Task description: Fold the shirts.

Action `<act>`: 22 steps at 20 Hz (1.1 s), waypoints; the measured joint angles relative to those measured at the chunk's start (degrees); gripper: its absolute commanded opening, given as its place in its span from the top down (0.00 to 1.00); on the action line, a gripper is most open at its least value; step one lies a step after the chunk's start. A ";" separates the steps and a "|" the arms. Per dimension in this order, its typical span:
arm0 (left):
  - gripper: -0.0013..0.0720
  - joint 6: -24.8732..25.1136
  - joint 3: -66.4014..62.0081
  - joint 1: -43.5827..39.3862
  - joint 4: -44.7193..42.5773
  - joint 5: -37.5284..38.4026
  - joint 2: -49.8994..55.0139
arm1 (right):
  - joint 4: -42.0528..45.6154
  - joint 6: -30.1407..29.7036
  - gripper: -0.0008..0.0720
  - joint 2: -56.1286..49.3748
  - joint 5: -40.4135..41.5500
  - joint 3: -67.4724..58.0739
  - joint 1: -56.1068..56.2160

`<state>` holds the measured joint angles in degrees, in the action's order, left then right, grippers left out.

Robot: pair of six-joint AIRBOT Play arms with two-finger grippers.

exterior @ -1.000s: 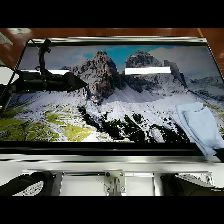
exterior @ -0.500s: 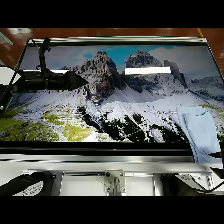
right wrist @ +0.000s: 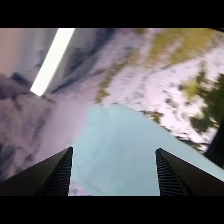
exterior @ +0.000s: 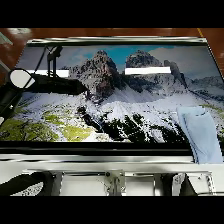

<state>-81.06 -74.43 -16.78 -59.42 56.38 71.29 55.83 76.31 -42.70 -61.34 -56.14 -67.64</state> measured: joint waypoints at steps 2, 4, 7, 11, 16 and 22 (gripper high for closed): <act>0.92 -5.11 -1.31 -2.25 -11.98 3.15 0.85 | 1.73 -0.15 0.15 0.81 -2.78 -1.07 11.65; 0.01 -8.70 -3.06 -4.20 -21.97 8.37 2.10 | 9.09 2.45 0.12 -0.42 -6.75 -1.62 24.79; 0.02 -11.72 -4.57 -5.27 -30.82 13.35 3.34 | 19.34 7.21 0.12 -4.50 -10.49 -2.01 41.22; 0.02 -13.33 -5.20 -5.79 -34.93 16.26 3.89 | 23.89 12.81 0.12 -11.13 -13.31 -2.14 54.40; 0.02 -14.03 -5.42 -5.99 -36.63 17.31 4.04 | 21.79 15.02 0.12 -14.91 -14.34 -2.19 61.42; 0.02 -14.16 -5.42 -5.99 -37.05 17.57 4.11 | 20.57 15.61 0.12 -15.76 -14.64 -2.19 63.12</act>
<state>-95.22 -79.85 -22.76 -96.47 73.95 75.40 76.40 91.92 -58.46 -75.99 -58.33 -4.51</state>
